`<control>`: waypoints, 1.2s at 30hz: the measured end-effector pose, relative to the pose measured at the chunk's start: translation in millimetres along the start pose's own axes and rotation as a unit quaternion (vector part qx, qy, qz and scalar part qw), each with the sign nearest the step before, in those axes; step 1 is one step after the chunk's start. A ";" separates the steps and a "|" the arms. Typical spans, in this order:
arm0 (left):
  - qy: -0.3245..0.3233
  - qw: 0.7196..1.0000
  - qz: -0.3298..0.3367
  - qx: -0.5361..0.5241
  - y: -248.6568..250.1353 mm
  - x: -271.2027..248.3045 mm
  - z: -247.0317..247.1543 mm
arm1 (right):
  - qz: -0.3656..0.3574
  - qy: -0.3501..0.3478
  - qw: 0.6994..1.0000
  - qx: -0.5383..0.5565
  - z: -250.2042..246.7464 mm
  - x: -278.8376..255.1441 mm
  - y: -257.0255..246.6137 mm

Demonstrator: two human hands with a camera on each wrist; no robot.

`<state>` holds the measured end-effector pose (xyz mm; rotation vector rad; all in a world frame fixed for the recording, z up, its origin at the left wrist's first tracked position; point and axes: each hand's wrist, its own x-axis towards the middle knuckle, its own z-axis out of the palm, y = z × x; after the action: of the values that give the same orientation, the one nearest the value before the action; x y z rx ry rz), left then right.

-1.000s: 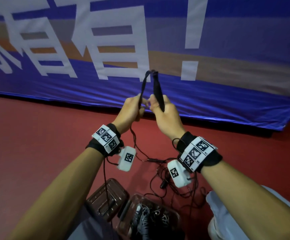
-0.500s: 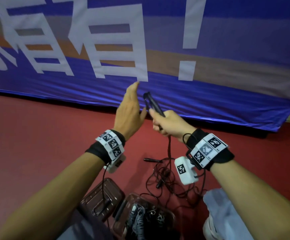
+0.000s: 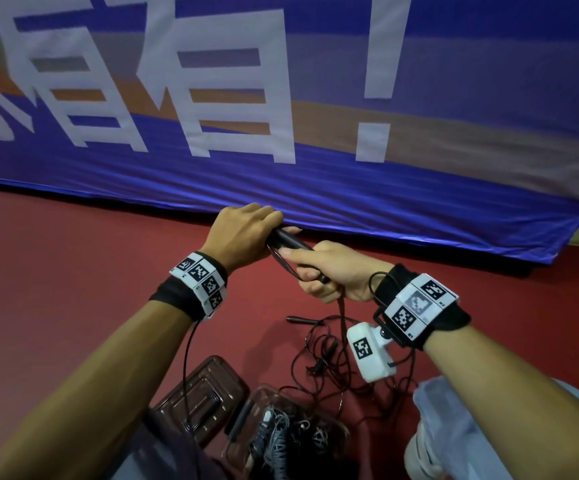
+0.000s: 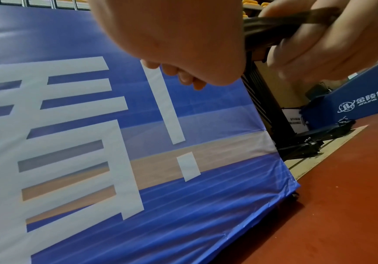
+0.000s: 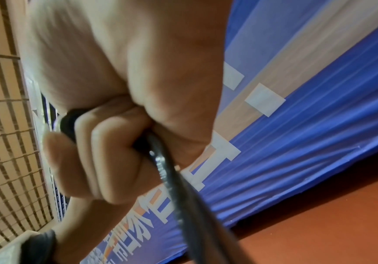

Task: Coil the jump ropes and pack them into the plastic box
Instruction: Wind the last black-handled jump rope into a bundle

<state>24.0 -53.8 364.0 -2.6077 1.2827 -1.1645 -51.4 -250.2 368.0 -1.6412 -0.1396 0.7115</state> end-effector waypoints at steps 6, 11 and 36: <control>-0.076 0.997 0.007 0.030 -7.8 1.0 -1.3 | 0.006 -0.004 0.998 0.058 -2.3 0.3 -6.4; -0.117 0.992 0.048 0.020 -11.0 3.3 -5.0 | 0.017 -0.009 0.998 0.053 -9.6 -1.4 -7.5; -0.272 0.959 -0.083 -0.005 15.7 -9.0 -4.9 | -0.184 0.246 0.897 -0.317 -77.6 14.0 11.3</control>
<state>6.8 -56.5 357.1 -2.7898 0.9672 -0.3850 -3.3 -312.2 354.6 -2.2810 -0.3314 -0.0798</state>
